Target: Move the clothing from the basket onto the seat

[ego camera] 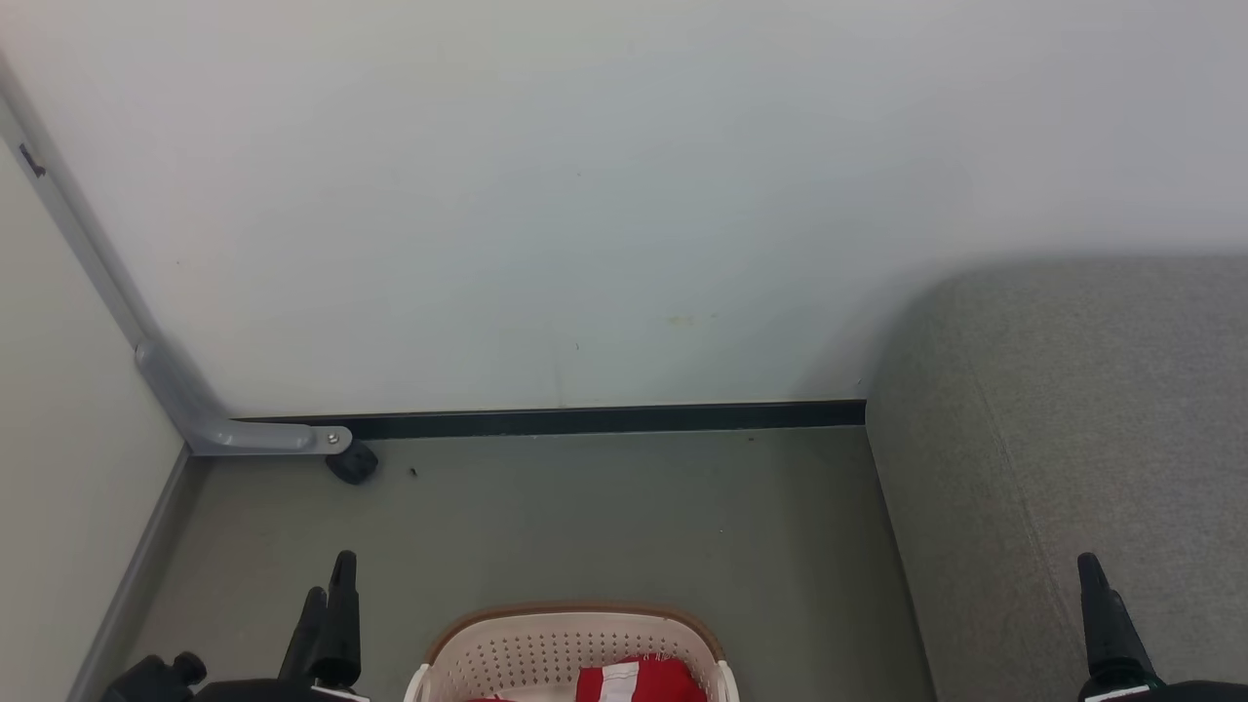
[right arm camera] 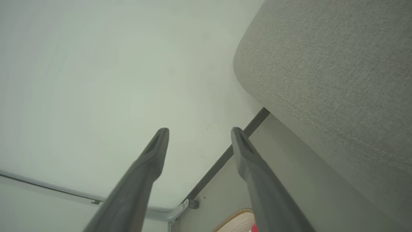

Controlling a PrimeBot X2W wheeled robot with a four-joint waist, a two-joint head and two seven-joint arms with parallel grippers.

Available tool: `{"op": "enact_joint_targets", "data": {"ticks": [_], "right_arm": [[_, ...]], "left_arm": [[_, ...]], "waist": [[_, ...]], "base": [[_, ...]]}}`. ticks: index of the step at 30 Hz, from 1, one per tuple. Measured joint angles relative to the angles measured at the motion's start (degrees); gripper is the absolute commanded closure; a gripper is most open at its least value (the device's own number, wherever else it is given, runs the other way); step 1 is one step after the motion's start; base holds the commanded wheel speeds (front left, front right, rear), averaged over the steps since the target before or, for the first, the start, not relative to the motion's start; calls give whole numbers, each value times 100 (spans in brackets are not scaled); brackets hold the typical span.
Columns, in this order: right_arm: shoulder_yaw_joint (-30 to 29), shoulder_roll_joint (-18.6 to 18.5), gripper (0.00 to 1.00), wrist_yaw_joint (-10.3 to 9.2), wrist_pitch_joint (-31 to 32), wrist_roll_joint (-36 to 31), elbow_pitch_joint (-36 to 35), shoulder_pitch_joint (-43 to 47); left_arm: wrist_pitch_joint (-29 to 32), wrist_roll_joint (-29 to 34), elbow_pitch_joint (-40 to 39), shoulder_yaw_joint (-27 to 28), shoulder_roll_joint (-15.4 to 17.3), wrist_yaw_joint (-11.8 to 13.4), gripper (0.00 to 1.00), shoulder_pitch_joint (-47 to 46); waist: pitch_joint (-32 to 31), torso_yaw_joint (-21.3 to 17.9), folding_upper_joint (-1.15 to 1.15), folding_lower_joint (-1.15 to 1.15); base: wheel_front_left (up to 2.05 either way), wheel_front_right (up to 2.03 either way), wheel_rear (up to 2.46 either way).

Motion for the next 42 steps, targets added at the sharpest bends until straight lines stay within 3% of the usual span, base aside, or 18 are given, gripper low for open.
{"op": "enact_joint_targets", "data": {"ticks": [21,42], "right_arm": [[731,-449,0,-357,-456,-2085,-8,-107],[1246,-731,0,-610,-901,-3685,133,-200]], "left_arm": [[-433,2338,115,-721,275,457,0,-104],[-860,3797,467,-921,269,832,0,-236]], "waist": [[-38,-24,0,0],[-66,-25,0,0]], "base": [[0,0,0],[0,0,0]]}}
